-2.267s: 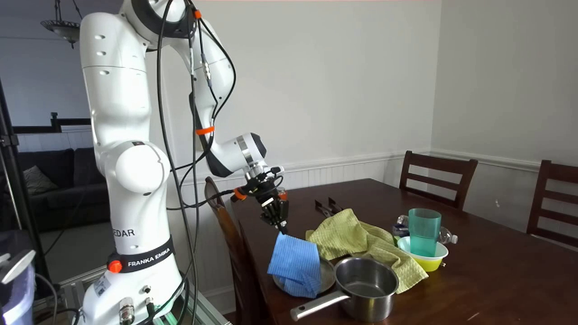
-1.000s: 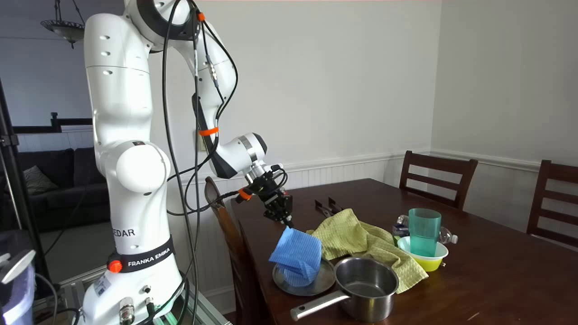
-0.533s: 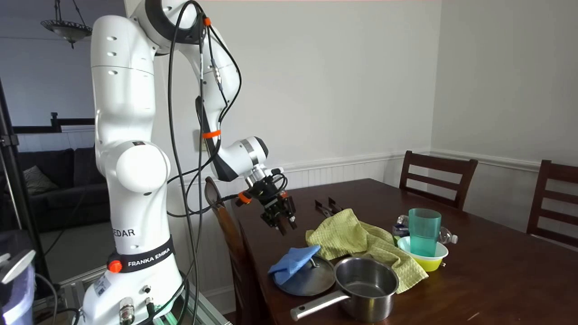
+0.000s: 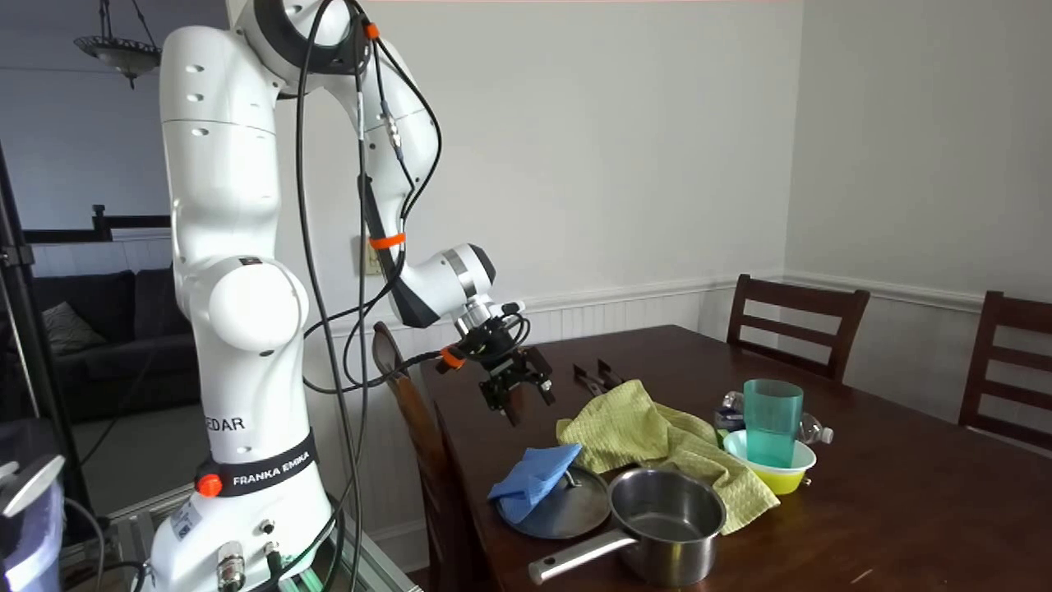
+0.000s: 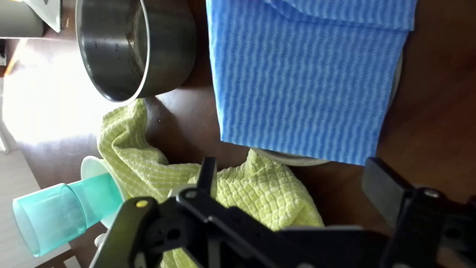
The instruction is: Use the blue cloth to put the silver lid on the pot
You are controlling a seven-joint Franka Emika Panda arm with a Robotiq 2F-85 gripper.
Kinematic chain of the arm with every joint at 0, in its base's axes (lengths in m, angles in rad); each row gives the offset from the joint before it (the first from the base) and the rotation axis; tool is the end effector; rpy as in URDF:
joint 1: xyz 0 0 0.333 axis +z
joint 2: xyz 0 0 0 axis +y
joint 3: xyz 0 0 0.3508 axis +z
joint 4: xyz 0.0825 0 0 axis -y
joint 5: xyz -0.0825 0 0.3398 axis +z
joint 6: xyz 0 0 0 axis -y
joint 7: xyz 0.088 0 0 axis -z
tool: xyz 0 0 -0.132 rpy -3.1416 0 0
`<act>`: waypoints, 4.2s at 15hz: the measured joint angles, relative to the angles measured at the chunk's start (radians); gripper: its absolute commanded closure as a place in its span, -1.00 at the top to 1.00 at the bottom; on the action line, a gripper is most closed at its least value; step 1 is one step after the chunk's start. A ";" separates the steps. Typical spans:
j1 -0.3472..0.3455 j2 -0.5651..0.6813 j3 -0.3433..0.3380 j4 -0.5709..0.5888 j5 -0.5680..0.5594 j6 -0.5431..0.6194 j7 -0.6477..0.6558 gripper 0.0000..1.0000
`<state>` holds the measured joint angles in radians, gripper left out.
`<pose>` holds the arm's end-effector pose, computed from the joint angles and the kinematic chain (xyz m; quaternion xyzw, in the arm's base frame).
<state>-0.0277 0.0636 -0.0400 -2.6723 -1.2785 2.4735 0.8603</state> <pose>0.3719 -0.0376 0.2515 0.9405 0.1025 0.0208 0.3232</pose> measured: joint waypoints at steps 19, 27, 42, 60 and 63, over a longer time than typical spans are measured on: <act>-0.141 0.211 -0.135 0.072 0.159 0.108 0.036 1.00; -0.204 0.290 -0.165 0.106 0.197 0.273 0.051 1.00; -0.175 0.140 -0.190 0.117 0.219 0.150 0.056 1.00; -0.164 0.189 -0.183 0.110 0.453 0.222 -0.101 1.00; -0.161 0.219 -0.192 0.114 0.463 0.238 -0.106 0.47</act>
<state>-0.1891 0.2825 -0.2318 -2.5583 -0.8152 2.7119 0.7538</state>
